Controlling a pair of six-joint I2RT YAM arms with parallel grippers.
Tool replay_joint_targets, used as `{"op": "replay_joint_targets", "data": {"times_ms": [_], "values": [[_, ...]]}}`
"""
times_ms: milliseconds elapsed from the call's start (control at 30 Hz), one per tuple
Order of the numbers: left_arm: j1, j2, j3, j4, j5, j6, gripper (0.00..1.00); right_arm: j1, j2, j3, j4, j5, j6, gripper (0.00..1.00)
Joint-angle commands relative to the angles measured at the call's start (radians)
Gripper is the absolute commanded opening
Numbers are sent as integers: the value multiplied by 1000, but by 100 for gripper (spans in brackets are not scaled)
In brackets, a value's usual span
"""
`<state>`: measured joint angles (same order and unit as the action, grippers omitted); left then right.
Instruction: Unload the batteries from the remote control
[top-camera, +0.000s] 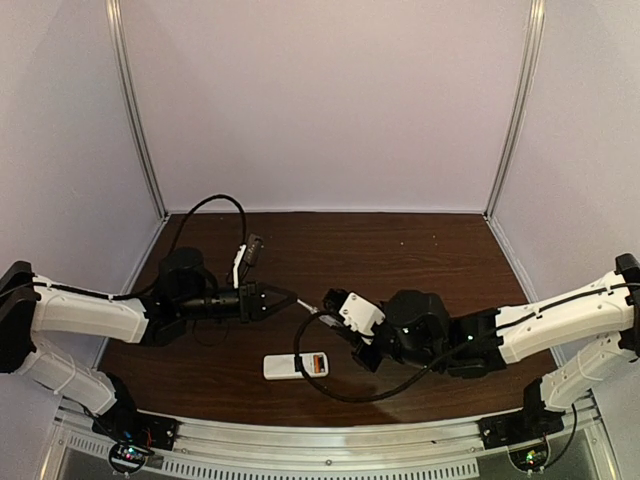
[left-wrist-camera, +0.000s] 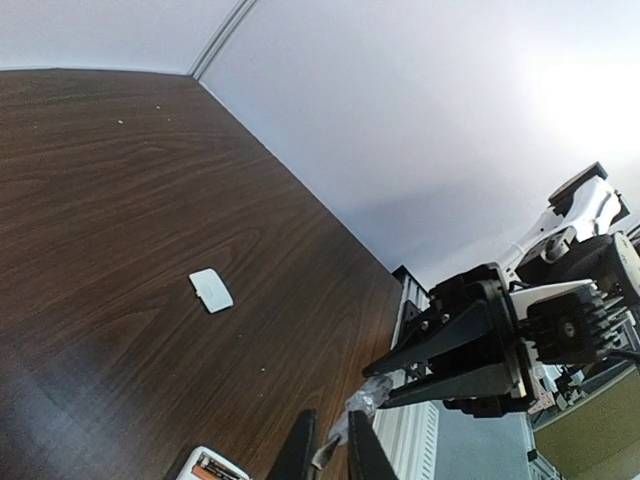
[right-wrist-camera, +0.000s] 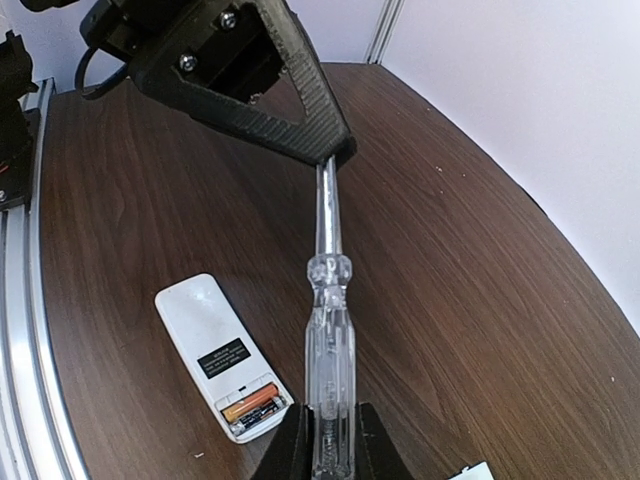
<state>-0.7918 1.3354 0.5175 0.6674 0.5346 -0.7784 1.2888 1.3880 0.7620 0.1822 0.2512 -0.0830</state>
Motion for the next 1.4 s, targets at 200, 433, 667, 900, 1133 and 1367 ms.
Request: {"op": "replay_joint_targets", "data": {"times_ms": [200, 433, 667, 900, 1133, 1367], "values": [[5, 12, -17, 71, 19, 1, 0, 15, 16, -1, 33, 34, 1, 0], [6, -11, -35, 96, 16, 4, 0, 14, 22, -31, 75, 73, 52, 37], [11, -60, -59, 106, 5, 23, 0, -5, -6, -70, 81, 21, 156, 85], [14, -98, -85, 148, 14, 34, 0, -141, -110, -149, 189, -290, 374, 95], [14, -133, -96, 175, 17, 58, 0, -244, -144, -205, 412, -550, 585, 95], [14, -143, -90, 253, 58, 51, 0, -281, -81, -194, 571, -640, 746, 94]]}}
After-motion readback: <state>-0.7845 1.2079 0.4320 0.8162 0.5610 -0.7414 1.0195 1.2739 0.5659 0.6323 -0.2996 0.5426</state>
